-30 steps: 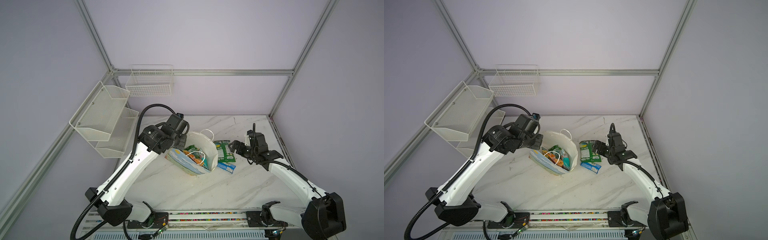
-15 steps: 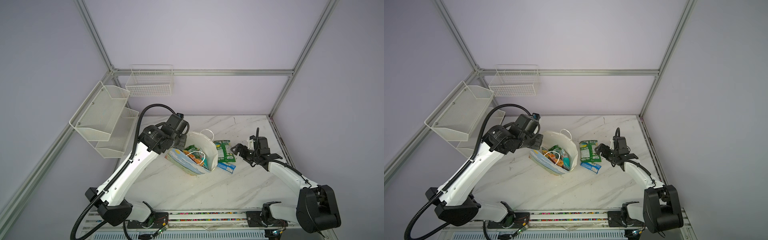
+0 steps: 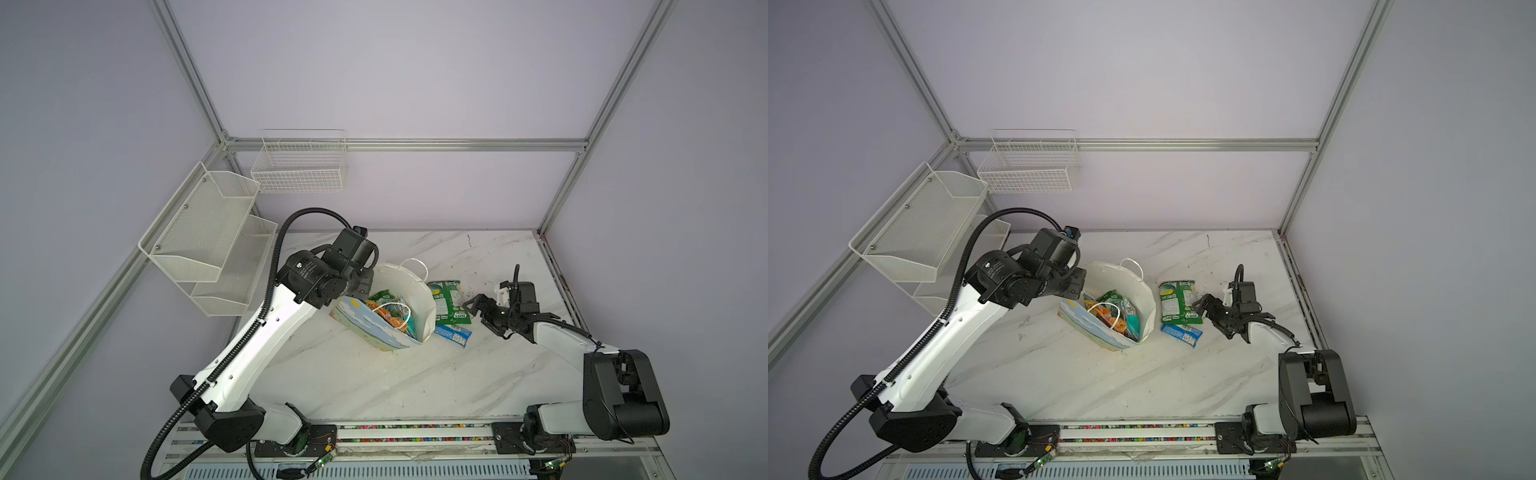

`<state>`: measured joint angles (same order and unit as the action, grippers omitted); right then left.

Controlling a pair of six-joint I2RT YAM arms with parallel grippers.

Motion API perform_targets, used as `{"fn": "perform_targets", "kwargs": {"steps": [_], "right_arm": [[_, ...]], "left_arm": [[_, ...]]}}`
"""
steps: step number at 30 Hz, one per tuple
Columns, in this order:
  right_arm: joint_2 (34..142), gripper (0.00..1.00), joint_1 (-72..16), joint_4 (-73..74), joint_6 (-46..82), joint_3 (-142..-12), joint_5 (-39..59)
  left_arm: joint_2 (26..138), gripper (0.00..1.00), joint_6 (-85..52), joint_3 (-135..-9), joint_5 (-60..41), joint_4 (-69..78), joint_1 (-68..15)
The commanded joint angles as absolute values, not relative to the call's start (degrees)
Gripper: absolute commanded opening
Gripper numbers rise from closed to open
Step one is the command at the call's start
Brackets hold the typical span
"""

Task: Place the snacks into the paper bag
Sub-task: 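Lower the open right gripper over the green Spring Tea packet, then close the right gripper on the green Spring Tea packet's edge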

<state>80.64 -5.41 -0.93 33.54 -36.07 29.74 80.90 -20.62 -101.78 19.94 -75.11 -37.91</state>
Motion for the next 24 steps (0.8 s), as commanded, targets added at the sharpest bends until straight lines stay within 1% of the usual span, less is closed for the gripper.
{"fn": "perform_targets", "kwargs": {"steps": [1,24], "right_arm": [[81.94,0.96,-5.1,2.69,34.71,-34.62,31.2],[90.82,0.89,-5.0,11.04,35.07,-32.7,34.34]], "left_arm": [[79.98,0.0,-21.09,-104.85,21.63,-72.77,-37.93],[80.22,0.0,-20.92,-105.29,21.8,-72.77,-37.97]]}}
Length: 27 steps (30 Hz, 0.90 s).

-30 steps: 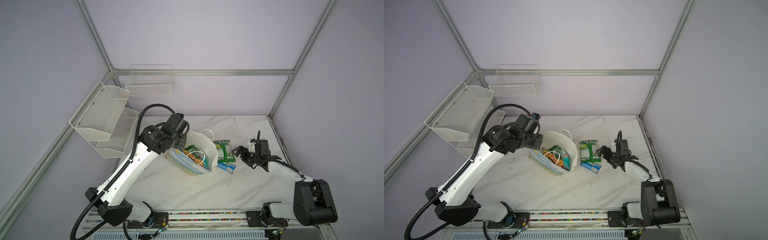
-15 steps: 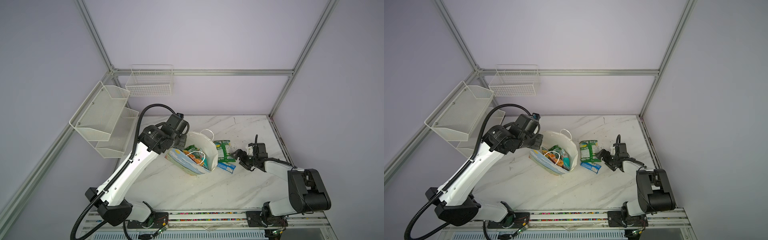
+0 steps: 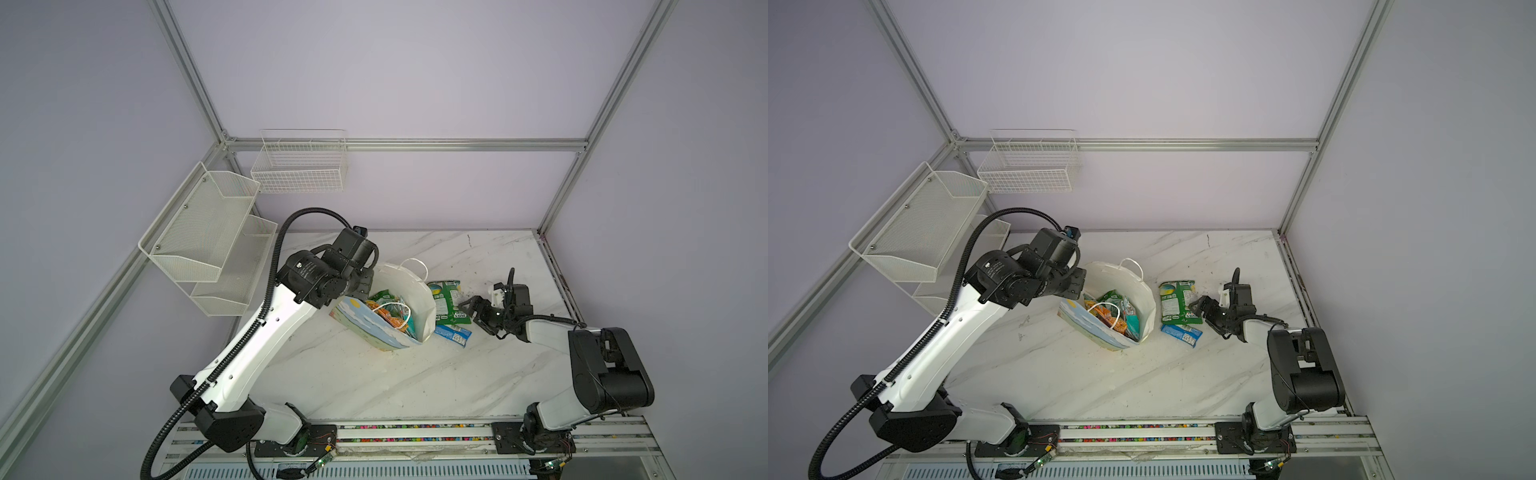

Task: Place the snacks into the paper bag
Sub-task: 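Close the right gripper on the green Spring Tea packet's edge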

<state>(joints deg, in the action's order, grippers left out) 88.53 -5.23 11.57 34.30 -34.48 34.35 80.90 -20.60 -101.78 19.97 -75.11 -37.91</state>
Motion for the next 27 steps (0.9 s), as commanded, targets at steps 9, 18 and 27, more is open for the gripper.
{"fn": "perform_targets", "kwargs": {"steps": [9,18,27], "right_arm": [[93.65,0.82,-5.0,14.5,35.66,-31.66,36.01],[96.38,0.72,-5.1,18.34,36.41,-30.34,37.61],[97.87,0.47,-5.1,20.04,36.74,-29.88,38.15]], "left_arm": [[80.31,0.0,-20.92,-105.12,21.74,-72.69,-37.97],[80.33,0.0,-21.1,-105.12,21.64,-72.71,-37.97],[80.06,0.0,-21.1,-105.03,21.71,-72.69,-37.97]]}}
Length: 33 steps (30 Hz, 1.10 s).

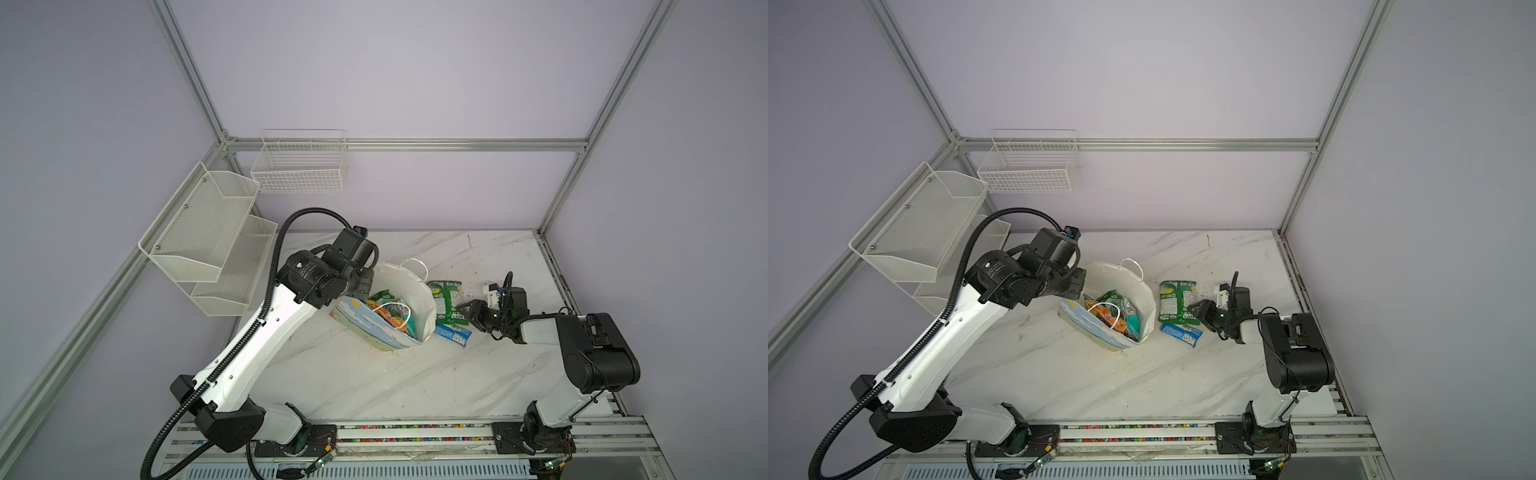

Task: Place the snacks into the paper bag
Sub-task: 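Close the right gripper on the green Spring Tea packet's edge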

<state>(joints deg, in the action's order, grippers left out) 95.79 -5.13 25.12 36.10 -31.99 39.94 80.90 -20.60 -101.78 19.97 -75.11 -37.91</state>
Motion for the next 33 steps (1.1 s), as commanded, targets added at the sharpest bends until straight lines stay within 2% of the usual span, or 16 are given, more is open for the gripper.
{"fn": "perform_targets", "kwargs": {"steps": [1,6,14,33], "right_arm": [[97.78,0.43,-5.09,19.95,36.65,-29.88,38.14],[97.14,0.17,-5.1,19.08,36.39,-30.06,37.79],[95.32,0.0,-5.1,17.55,36.15,-30.23,37.36],[82.79,0.0,-5.07,7.28,34.28,-33.55,36.04]], "left_arm": [[80.07,0.0,-21.22,-105.03,21.71,-72.77,-37.98],[80.14,0.0,-21.18,-104.86,21.74,-72.69,-37.97],[79.94,0.0,-21.09,-104.9,21.9,-72.69,-38.01],[79.98,0.0,-21.27,-105.03,21.45,-72.72,-37.97]]}}
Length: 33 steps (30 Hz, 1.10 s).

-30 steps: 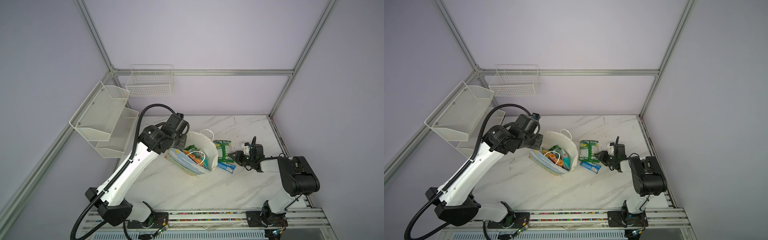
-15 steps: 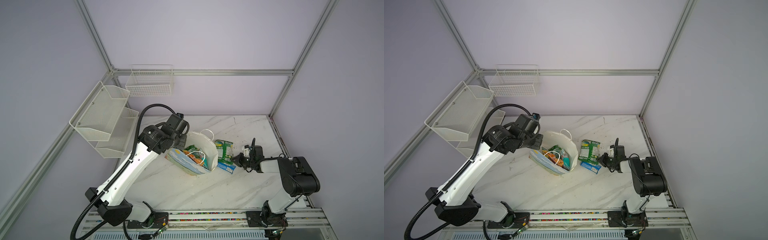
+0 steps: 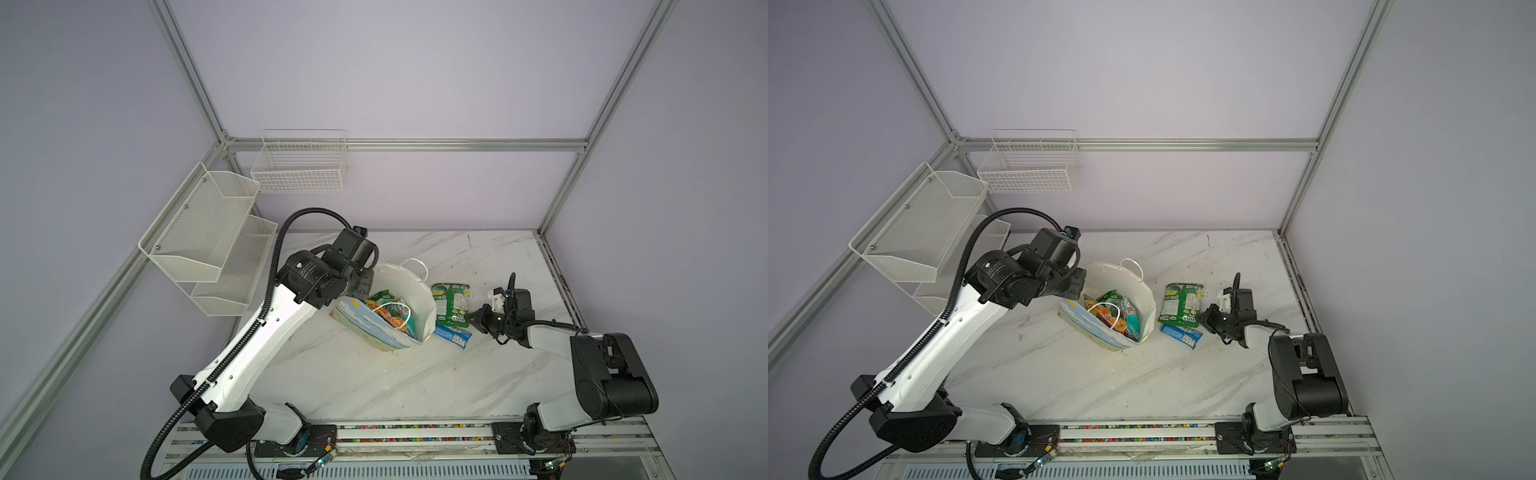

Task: Place the snacks into the paper bag
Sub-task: 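Close the right gripper on the green Spring Tea packet's edge, then lift the green Spring Tea packet off the table with the right gripper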

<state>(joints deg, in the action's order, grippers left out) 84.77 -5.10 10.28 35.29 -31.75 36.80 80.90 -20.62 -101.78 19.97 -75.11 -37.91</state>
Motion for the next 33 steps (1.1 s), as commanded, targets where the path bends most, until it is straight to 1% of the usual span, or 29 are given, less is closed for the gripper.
{"fn": "perform_targets", "kwargs": {"steps": [1,16,33], "right_arm": [[82.28,0.0,-5.1,6.92,34.26,-33.66,35.95],[73.92,0.0,-5.1,1.99,34.28,-36.95,37.09],[68.85,0.0,-5.1,0.71,35.4,-39.29,39.1]], "left_arm": [[79.9,0.0,-21.27,-105.04,21.45,-72.73,-37.97],[79.87,0.0,-21.27,-105.39,21.29,-72.77,-37.97],[79.79,0.0,-21.14,-105.82,21.31,-72.77,-37.97]]}}
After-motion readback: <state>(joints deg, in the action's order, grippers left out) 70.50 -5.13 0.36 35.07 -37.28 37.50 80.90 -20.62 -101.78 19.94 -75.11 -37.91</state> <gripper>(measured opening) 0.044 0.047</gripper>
